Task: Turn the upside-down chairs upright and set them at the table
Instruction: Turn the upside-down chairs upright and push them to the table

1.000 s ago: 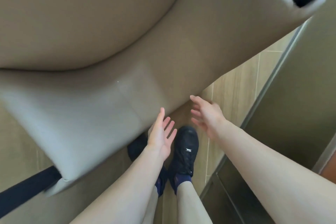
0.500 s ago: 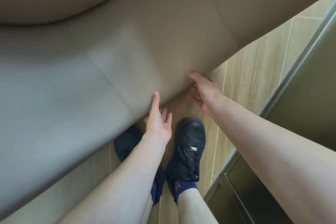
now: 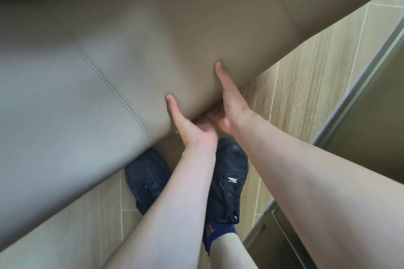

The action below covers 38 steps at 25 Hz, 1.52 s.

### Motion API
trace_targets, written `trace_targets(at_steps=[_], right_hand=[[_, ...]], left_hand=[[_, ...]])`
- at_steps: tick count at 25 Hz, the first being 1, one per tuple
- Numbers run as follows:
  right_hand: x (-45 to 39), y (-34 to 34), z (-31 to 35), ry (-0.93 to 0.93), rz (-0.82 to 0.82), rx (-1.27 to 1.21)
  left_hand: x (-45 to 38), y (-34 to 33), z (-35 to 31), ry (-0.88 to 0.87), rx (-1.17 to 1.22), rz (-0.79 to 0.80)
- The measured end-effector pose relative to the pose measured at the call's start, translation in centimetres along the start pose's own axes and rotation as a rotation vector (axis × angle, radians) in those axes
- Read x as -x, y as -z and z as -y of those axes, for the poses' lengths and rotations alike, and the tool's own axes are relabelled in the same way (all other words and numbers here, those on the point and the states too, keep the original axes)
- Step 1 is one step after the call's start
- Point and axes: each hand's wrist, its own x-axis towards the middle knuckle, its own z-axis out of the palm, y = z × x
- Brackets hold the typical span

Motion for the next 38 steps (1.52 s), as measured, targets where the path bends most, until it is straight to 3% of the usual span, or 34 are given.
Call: trace_targets(at_steps=[12, 19, 27, 38], right_hand=[[3.2, -1.4, 1.0, 0.114, -0.148, -0.069], [10.6, -2.5, 3.7, 0.098, -0.097, 0.147], [21.5, -7.4, 7.7, 0.053, -0.106, 0.335], [34.4, -18.0, 12.7, -0.013, -0.249, 0.473]], left_hand=[[3.5, -0.8, -3.2, -0.011, -0.112, -0.128], [10.5, -4.8, -5.4, -0.015, -0.114, -0.225], [20.3, -10.8, -8.8, -0.091, -0.212, -0.406], [32.4, -19.0, -16.3, -0.109, -0.151, -0.370]])
